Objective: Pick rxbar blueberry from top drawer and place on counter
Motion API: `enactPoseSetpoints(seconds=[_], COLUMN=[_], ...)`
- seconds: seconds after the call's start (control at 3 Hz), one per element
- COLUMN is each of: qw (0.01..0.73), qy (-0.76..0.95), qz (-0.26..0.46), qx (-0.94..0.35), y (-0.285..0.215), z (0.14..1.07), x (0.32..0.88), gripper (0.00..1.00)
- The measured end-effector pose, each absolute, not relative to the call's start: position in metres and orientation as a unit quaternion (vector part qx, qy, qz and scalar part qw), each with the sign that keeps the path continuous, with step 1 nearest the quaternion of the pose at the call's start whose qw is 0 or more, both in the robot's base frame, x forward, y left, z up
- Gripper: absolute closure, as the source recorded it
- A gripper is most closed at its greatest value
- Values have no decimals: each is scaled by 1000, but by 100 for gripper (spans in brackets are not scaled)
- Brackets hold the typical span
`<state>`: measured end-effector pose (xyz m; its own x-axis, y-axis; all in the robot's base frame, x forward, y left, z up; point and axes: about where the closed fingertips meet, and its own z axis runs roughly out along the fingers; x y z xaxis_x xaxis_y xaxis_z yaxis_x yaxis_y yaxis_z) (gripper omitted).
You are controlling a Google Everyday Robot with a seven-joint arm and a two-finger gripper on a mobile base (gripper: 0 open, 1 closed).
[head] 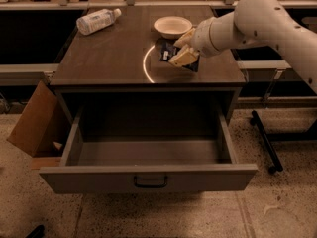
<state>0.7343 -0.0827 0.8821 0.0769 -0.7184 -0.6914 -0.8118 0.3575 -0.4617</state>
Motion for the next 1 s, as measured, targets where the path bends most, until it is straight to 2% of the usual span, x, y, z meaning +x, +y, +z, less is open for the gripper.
enactPoseSetpoints(seconds=[0.33, 0.67, 1.0], qw=[462, 454, 451], qy=[688, 696, 699], qz=[57, 65, 69], qx=[-557, -552, -551], y=[-78, -74, -73], z=[879, 872, 869], x=[751, 763, 767], gripper=[51, 20, 0])
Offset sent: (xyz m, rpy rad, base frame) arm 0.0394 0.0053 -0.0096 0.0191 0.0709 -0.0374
